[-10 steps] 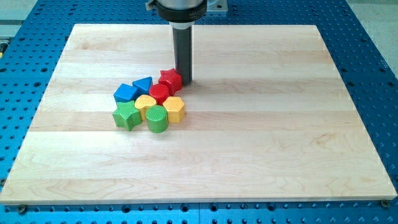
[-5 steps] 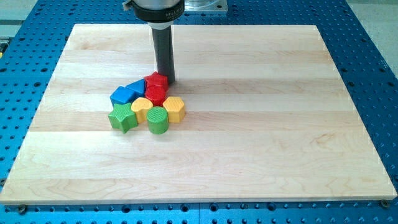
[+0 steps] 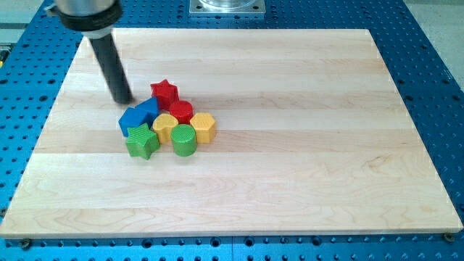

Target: Move the red star into the red circle

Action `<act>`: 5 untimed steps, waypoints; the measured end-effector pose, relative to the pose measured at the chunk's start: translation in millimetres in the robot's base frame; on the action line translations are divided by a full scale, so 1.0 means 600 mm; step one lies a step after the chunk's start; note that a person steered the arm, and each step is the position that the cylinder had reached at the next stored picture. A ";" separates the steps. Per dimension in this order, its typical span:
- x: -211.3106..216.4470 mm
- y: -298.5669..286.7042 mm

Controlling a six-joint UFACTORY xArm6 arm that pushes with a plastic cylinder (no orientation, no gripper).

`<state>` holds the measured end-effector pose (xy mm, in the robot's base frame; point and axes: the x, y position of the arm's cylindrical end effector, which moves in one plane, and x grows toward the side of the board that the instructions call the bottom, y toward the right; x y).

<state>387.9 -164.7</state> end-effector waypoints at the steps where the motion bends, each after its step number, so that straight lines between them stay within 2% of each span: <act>1: 0.000 0.121; 5: -0.039 0.335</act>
<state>364.6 36.4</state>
